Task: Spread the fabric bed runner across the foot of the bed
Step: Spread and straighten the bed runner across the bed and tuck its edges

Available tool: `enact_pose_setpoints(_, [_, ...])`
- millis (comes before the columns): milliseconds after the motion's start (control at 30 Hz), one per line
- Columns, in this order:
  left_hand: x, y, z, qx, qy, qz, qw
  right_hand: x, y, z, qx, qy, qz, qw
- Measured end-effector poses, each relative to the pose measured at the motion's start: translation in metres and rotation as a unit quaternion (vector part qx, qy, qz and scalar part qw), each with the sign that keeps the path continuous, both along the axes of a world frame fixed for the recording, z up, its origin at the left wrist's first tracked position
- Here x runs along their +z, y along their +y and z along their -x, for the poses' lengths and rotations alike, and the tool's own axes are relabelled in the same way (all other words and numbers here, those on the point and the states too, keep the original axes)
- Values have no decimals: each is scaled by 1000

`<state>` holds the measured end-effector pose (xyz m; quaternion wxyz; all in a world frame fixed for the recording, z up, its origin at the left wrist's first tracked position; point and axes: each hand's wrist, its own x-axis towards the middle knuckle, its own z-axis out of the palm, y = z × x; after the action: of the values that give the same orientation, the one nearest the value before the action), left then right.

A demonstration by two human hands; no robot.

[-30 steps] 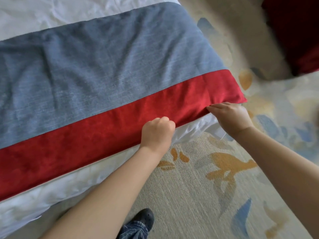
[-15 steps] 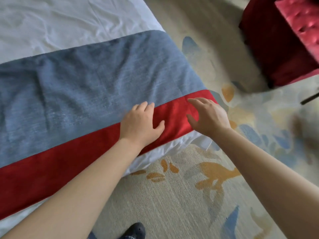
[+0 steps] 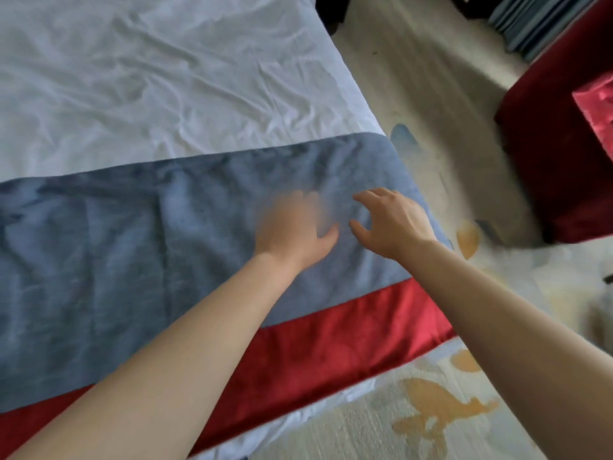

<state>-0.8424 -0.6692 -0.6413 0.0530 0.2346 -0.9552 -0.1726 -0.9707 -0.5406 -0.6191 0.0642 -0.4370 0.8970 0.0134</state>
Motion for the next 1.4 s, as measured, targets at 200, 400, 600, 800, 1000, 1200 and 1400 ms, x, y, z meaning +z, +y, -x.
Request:
enact_pose_setpoints(200, [-14,-90,6,23,-26,25,999,-18,-77,28,-13,-5,2,1000])
enact_pose_setpoints(400, [-37,-131,24,39,-41,32,998,-44,-129,49,26,-21,-23,999])
enact_pose_setpoints(600, [-53,-156,55,69,-37,38,996,-66,-174,82,66,-32,-13,997])
enact_pose_setpoints(800, [-63,-171,79,84,-23,58,995,-86,-196,105,111,-35,-26,993])
enact_pose_setpoints(1000, [-75,-190,84,93,-82,69,990,-96,-211,120,135,-59,-7,989])
enact_pose_setpoints(1200, [-82,-200,98,90,-133,81,984,-104,-224,136,174,-55,-35,983])
enact_pose_setpoints(1400, [-77,-208,94,65,-120,11,991,-103,-224,145,187,-148,-11,971])
